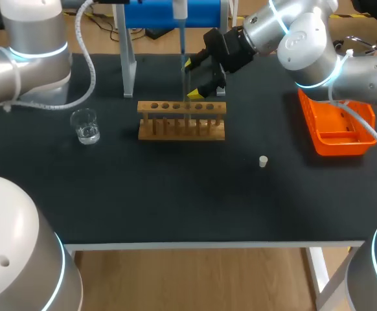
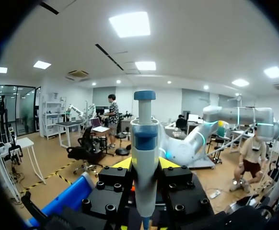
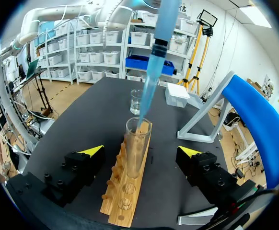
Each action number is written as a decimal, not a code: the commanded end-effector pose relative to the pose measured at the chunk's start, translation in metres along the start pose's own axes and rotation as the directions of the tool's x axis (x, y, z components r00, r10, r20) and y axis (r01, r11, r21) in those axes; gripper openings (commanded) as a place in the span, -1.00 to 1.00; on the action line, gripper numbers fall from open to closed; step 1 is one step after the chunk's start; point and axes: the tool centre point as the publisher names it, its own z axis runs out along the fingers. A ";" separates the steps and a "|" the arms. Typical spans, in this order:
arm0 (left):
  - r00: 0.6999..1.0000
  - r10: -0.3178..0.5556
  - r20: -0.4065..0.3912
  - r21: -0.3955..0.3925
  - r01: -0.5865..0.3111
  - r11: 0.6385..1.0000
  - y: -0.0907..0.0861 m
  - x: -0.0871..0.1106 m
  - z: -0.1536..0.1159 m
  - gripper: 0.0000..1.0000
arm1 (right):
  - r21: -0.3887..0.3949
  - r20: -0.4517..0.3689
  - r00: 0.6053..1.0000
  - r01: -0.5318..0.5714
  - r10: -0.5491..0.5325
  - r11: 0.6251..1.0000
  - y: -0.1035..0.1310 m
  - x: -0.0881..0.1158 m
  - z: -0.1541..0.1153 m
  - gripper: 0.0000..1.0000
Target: Invert the test tube, pick up the pipette, mount the tip to pipette, aspirate from beaker and dispense into the tube, eject the tip, return the pipette, and cap with the stopper.
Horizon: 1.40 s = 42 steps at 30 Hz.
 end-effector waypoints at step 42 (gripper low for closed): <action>0.999 0.044 0.016 -0.003 -0.044 0.999 0.014 0.005 0.008 -1.00 | 0.001 -0.004 1.000 0.000 0.000 1.000 0.000 0.000 -0.001 1.00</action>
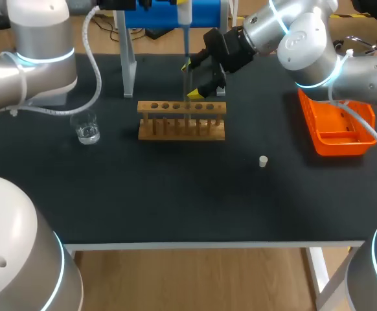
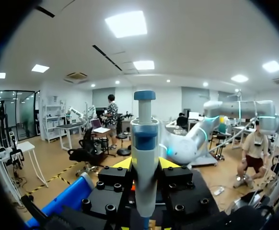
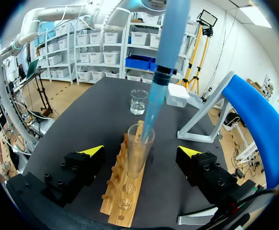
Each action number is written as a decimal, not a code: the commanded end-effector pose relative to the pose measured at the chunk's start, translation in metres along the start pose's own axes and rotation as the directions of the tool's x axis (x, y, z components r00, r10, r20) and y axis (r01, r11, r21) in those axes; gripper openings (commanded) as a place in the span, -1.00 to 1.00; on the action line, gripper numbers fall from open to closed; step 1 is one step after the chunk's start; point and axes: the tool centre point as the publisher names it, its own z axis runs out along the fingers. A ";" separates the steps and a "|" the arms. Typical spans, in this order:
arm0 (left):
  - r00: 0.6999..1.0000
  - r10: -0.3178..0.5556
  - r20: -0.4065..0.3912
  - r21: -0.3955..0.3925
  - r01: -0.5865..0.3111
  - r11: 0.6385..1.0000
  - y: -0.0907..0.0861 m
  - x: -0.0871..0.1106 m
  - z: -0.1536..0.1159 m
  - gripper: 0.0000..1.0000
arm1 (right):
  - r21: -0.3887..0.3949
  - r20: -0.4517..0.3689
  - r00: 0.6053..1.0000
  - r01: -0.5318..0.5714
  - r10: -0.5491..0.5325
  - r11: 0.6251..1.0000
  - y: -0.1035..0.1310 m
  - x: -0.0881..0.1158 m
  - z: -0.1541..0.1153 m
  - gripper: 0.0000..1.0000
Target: Invert the test tube, pick up the pipette, mount the tip to pipette, aspirate from beaker and dispense into the tube, eject the tip, return the pipette, and cap with the stopper.
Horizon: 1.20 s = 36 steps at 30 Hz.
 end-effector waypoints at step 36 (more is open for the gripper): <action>1.000 -0.012 0.016 0.011 0.012 1.000 0.024 0.006 0.002 -1.00 | 0.001 -0.004 1.000 0.000 0.000 1.000 0.000 0.000 -0.001 1.00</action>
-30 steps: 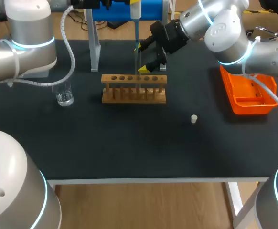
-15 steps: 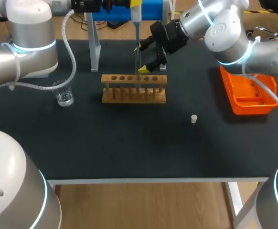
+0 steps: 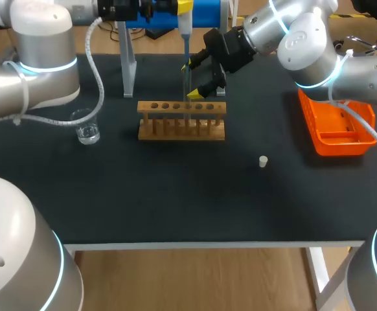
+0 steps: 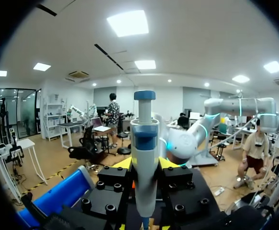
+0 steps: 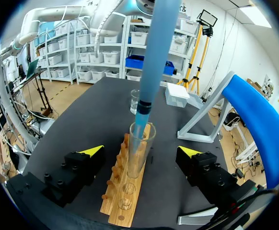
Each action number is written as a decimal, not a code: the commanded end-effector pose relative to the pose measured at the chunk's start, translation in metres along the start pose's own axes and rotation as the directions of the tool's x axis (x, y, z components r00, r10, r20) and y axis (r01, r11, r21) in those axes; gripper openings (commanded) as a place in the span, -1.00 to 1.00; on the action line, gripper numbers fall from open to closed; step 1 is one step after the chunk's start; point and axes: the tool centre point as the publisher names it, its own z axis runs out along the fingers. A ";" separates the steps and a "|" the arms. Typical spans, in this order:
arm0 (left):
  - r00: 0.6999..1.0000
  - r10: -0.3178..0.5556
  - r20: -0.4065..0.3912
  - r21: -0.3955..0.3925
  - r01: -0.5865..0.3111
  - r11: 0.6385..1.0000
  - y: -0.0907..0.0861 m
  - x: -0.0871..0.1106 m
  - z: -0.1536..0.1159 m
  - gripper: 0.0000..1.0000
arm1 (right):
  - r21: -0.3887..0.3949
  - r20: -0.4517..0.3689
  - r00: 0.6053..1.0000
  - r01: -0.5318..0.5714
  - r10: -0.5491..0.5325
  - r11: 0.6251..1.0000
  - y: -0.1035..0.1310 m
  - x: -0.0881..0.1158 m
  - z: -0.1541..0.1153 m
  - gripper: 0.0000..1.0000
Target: Invert the test tube, pick up the pipette, mount the tip to pipette, aspirate from beaker and dispense into the tube, eject the tip, return the pipette, and cap with the stopper.
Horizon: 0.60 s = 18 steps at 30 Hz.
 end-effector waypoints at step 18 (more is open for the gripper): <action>1.000 -0.002 0.015 0.015 0.002 1.000 0.011 0.001 -0.001 -1.00 | 0.001 -0.004 1.000 0.000 0.000 1.000 0.000 0.000 -0.001 1.00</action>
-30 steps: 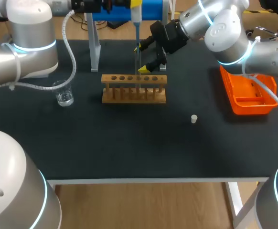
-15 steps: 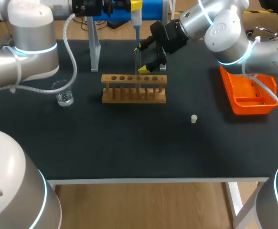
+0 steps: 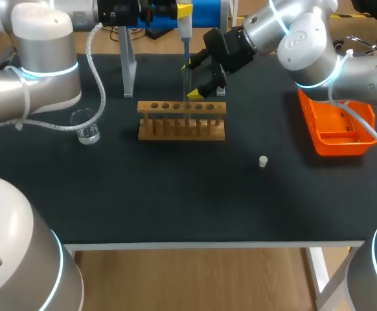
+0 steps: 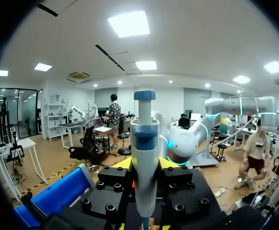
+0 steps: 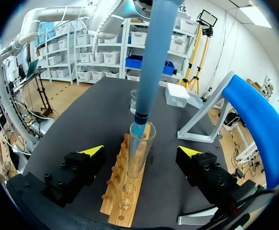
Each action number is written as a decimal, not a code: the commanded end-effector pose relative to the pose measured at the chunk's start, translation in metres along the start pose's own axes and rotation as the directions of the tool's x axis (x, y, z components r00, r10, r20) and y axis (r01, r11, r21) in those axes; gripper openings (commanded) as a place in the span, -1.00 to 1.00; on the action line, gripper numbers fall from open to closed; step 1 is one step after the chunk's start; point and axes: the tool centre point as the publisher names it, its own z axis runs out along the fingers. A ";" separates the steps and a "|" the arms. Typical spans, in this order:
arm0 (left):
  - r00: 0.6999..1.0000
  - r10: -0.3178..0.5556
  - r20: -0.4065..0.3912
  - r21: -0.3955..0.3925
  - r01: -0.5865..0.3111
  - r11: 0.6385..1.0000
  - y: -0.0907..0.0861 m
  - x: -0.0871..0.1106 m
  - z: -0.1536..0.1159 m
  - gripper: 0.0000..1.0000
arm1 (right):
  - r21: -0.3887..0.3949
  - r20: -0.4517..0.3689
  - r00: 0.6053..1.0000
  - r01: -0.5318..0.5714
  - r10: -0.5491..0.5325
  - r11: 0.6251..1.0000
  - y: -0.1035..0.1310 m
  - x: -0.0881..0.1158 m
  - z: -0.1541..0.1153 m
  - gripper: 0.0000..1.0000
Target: Invert the test tube, pick up the pipette, mount the tip to pipette, aspirate from beaker and dispense into the tube, eject the tip, return the pipette, and cap with the stopper.
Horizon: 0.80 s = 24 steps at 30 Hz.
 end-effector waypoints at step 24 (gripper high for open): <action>1.000 -0.009 0.013 -0.003 0.009 1.000 0.014 -0.003 -0.001 -1.00 | 0.001 -0.004 1.000 0.000 0.000 1.000 0.000 0.000 -0.001 1.00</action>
